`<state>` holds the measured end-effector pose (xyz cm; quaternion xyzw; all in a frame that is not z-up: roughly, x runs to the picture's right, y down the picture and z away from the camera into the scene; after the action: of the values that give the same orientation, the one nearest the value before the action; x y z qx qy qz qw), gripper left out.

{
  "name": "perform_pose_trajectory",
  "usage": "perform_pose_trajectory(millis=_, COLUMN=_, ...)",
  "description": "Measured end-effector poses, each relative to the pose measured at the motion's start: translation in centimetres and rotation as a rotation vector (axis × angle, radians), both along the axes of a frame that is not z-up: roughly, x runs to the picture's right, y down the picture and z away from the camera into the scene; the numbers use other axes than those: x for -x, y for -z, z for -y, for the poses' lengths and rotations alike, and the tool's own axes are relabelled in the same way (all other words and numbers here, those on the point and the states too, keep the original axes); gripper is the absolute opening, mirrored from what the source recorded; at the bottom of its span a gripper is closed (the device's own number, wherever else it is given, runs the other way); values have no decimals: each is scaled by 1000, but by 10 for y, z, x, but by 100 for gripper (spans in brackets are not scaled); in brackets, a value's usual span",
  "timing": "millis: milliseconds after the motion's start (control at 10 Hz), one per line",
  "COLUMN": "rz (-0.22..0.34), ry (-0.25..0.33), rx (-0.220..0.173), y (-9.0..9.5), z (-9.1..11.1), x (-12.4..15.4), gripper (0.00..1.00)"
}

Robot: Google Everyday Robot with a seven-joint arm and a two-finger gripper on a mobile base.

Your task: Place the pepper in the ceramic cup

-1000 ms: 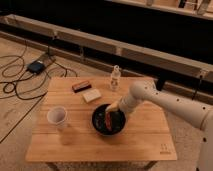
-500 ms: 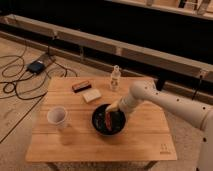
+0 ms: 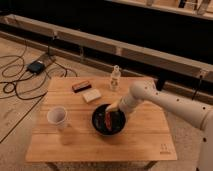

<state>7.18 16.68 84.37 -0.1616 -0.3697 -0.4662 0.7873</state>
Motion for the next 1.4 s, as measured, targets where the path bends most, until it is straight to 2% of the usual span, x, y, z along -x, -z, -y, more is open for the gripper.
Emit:
perform_pose_trajectory(millis=200, rz=-11, ry=13, rx=1, y=-1, z=1, x=-4, gripper=80)
perform_pose_trajectory(millis=300, rz=-37, ry=44, rx=-1, y=-2, z=3, x=-13, gripper=80)
perform_pose_trajectory(millis=400, rz=-65, ry=82, rx=-8, y=-3, z=8, x=-21, gripper=80)
perform_pose_trajectory(millis=600, rz=-120, ry=193, rx=-28, y=4, z=27, x=-27, gripper=80)
perform_pose_trajectory(millis=800, rz=-124, ry=261, rx=-33, y=15, z=33, x=-13, gripper=80)
perform_pose_trajectory(millis=1000, rz=-108, ry=319, rx=-22, y=28, z=30, x=11, gripper=80)
perform_pose_trajectory(millis=1400, rz=-67, ry=371, rx=16, y=44, z=13, x=50, gripper=80)
